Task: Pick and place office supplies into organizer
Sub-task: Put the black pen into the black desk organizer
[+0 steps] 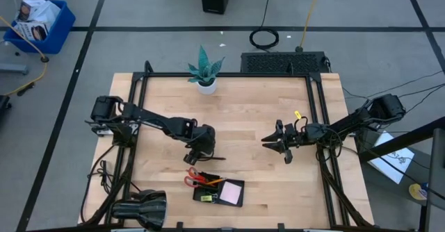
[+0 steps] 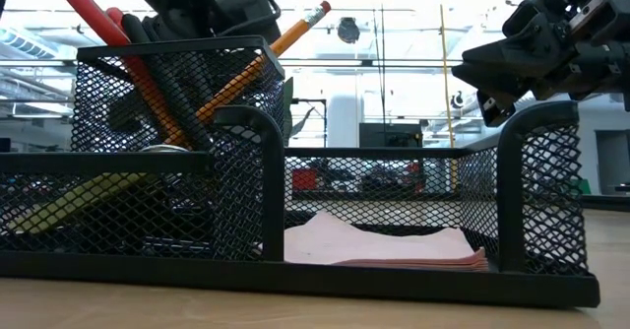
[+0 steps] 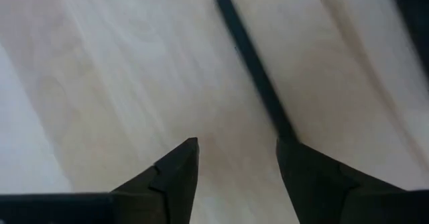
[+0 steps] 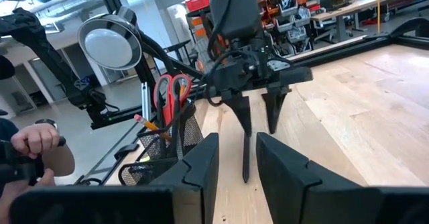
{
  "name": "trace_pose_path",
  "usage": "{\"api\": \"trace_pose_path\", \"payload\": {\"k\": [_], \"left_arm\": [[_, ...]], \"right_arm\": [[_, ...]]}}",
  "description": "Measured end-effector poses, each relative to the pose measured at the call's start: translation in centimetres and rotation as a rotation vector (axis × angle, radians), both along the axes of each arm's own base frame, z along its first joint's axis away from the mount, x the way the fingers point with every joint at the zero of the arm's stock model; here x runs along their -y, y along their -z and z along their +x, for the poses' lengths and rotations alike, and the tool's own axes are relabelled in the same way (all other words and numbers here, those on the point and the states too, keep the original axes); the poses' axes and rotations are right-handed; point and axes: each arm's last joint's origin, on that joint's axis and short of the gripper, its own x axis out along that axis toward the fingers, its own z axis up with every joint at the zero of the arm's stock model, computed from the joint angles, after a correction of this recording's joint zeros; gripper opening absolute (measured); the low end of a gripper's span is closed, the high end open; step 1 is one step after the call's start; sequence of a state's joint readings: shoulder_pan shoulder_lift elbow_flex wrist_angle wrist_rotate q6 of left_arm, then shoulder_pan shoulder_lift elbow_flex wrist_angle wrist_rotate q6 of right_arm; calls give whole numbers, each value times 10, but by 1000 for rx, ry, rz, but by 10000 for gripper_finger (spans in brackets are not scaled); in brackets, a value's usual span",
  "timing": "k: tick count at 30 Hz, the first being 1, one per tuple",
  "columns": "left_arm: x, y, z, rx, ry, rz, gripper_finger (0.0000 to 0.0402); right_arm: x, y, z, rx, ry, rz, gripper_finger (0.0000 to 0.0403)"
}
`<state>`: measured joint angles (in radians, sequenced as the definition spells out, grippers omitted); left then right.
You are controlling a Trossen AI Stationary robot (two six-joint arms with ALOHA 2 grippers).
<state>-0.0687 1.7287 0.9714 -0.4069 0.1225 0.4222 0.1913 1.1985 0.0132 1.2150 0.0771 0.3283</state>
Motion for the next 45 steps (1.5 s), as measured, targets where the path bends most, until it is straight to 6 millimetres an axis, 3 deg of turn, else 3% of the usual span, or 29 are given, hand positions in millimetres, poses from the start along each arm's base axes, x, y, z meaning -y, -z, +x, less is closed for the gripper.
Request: {"api": "trace_pose_path", "payload": {"k": [26,39,45], "left_arm": [[14,1,-4,-65,-103,-86,205],[-2,27,6,-114,-135,-154,204],[-3,28,8,-97,-133,-174,168]], "right_arm": [[0,0,0,0,0,0,91],[0,-1,0,6,-1,1,91],[0,-1,0,6,0,1,91]]}}
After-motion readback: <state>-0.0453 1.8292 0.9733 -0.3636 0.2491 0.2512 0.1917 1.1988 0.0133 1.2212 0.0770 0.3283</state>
